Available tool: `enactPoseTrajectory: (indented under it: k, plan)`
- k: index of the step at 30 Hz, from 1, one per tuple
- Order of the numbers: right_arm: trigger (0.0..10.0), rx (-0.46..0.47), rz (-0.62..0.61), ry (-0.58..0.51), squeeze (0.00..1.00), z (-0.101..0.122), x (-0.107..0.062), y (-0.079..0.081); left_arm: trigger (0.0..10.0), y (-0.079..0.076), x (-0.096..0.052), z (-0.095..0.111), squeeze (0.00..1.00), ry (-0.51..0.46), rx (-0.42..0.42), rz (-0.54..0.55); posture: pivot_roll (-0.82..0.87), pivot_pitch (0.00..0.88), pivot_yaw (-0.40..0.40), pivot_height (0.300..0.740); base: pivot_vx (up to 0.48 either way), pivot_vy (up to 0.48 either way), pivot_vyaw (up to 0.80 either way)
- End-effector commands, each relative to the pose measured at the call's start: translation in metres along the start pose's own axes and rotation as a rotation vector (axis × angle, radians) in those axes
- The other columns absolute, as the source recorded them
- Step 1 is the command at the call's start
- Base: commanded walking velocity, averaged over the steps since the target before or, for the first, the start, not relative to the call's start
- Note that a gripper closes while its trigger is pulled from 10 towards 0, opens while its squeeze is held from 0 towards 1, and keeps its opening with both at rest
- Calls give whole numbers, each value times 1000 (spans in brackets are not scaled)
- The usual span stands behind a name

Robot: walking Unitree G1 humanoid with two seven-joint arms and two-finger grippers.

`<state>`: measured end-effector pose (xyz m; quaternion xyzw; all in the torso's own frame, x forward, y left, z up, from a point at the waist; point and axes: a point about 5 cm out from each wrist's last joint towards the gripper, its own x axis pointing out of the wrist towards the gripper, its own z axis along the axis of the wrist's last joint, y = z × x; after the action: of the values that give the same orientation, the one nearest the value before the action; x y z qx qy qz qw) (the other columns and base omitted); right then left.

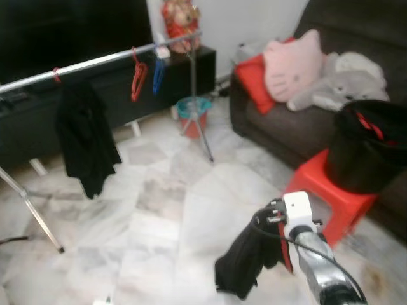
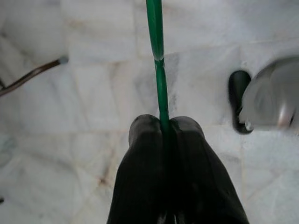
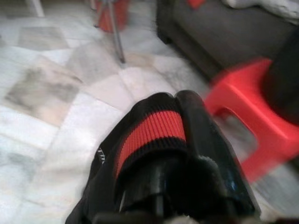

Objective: Hang hanger

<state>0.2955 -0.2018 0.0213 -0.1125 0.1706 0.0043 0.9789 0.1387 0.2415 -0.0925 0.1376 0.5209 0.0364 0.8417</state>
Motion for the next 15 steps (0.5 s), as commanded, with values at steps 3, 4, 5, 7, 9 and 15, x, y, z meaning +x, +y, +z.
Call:
enactPoseTrajectory:
  k: [3, 4, 5, 7, 9, 15]
  plan:
    - [10000, -9, 11, -75, 0, 19, 4, 3, 10000, 0, 1, 9, 0, -15, 27, -2, 104, 0, 15, 740, 0, 0, 0]
    - [10000, -11, 10, -83, 0, 21, 4, 2, 10000, 0, 2, 14, 0, -27, 27, -2, 107, 0, 15, 740, 0, 0, 0]
    - [10000, -11, 10, -85, 0, 21, 4, 2, 10000, 0, 2, 16, 0, -30, 28, -2, 107, 0, 14, 740, 0, 0, 0]
    - [10000, -21, 12, -91, 0, 22, 3, 1, 10000, 0, 3, 20, 0, -40, 28, -2, 109, 0, 14, 740, 0, 0, 0]
    - [10000, -27, 17, -100, 0, 26, 3, -1, 10000, 0, 3, 26, 0, -58, 25, 1, 110, 0, 13, 740, 0, 0, 0]
    - [10000, -60, 13, -123, 0, 36, 1, -11, 10000, 7, 4, 54, 0, -155, -17, 22, 96, 0, 1, 740, 0, 0, 0]
